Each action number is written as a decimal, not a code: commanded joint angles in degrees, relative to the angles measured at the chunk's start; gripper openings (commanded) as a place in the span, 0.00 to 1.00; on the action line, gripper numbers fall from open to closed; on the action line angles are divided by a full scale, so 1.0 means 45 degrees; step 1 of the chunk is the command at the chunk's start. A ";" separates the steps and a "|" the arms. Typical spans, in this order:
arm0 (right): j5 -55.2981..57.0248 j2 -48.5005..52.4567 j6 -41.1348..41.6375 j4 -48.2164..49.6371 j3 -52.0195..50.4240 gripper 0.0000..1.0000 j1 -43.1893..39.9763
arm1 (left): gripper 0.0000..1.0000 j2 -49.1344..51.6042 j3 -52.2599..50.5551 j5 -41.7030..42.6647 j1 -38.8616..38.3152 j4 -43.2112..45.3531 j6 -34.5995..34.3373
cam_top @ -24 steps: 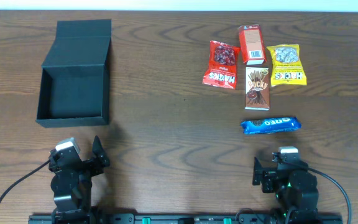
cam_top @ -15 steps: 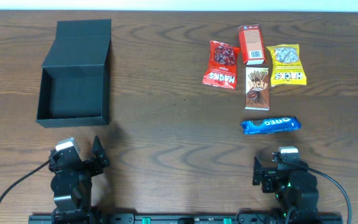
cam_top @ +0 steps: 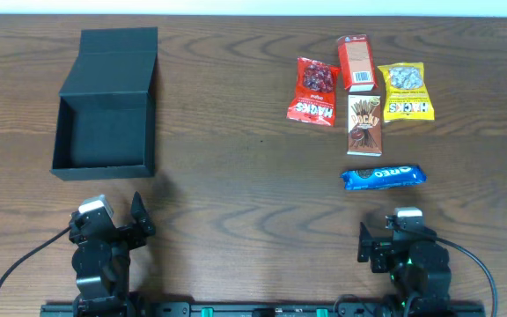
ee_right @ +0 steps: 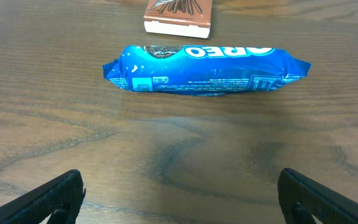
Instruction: Pack container
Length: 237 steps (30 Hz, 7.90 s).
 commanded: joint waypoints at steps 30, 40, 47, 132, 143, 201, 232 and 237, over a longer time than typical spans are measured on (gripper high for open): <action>0.0126 -0.0068 0.0223 -0.0010 -0.0107 0.99 0.0126 | 0.95 -0.0083 -0.0228 -0.0146 -0.0029 -0.0029 -0.0005; 0.0126 -0.0068 0.0223 -0.0010 -0.0107 0.99 0.0126 | 0.95 -0.0083 -0.0233 0.0685 -0.0029 0.1321 -0.0976; 0.0126 -0.0068 0.0223 -0.0010 -0.0107 0.99 0.0126 | 0.95 0.1039 -0.0199 0.1200 -0.0024 0.4745 -0.0321; 0.0126 -0.0068 0.0223 -0.0010 -0.0107 0.99 0.0126 | 0.06 2.3790 1.3032 0.5542 -0.6402 0.2001 0.1919; 0.0126 -0.0068 0.0223 -0.0010 -0.0107 0.99 0.0126 | 0.06 2.3790 1.3032 0.6790 -0.7698 0.0277 0.4036; 0.0126 -0.0068 0.0223 -0.0010 -0.0107 0.99 0.0126 | 0.29 2.4922 1.7991 0.3191 -0.7451 -0.2637 -0.4099; 0.0126 -0.0068 0.0223 -0.0010 -0.0107 0.99 0.0126 | 0.06 2.5888 1.8000 0.2778 -0.7718 -0.2594 -0.4337; 0.0126 -0.0068 0.0223 -0.0010 -0.0107 0.99 0.0126 | 0.06 2.5888 1.8010 0.3249 -0.7718 -0.1957 -0.4449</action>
